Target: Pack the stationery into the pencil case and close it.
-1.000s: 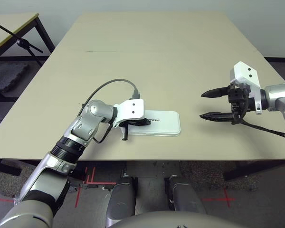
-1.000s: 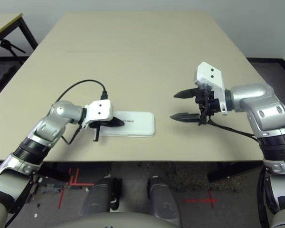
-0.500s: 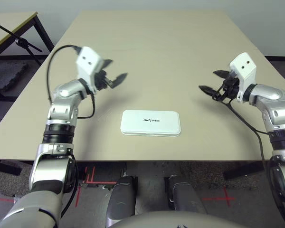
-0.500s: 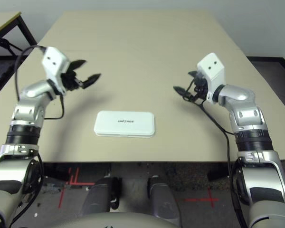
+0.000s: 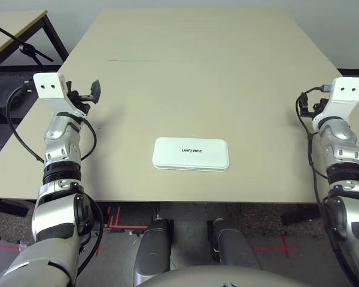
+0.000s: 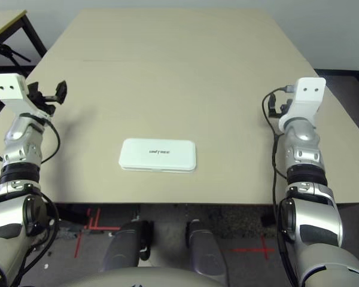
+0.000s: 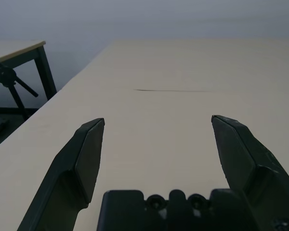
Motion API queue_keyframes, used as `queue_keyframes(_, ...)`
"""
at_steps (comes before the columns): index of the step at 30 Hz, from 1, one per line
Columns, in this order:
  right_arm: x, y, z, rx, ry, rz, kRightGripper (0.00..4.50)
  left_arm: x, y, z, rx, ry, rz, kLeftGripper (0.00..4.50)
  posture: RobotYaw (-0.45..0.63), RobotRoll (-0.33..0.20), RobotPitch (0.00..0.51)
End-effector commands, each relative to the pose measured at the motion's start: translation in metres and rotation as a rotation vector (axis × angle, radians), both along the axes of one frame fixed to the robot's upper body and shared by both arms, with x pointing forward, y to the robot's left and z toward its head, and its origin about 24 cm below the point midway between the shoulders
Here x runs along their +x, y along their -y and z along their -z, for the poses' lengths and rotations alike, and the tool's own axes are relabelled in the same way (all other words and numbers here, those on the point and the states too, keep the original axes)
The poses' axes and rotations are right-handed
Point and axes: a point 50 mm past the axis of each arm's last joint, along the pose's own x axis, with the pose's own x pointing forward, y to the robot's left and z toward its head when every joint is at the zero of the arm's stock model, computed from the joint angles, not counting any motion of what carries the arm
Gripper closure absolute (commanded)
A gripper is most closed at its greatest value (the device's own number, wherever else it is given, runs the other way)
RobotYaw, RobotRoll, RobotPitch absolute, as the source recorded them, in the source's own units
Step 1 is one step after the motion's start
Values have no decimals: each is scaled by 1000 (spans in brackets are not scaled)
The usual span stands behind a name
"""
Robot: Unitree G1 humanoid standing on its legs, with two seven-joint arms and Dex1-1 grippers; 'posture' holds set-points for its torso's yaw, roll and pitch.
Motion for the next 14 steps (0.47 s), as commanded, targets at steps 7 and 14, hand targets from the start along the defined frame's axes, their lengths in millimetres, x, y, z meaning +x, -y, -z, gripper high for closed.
queue_keyframes(7,-6,12,2,20,39,101,0,1,-1,2,-4,19,-34,32,-18,0,144)
queue_keyframes(14,-4,8,3,9,36,80,0,2,3,2,12,21,-17,32,-12,0,137)
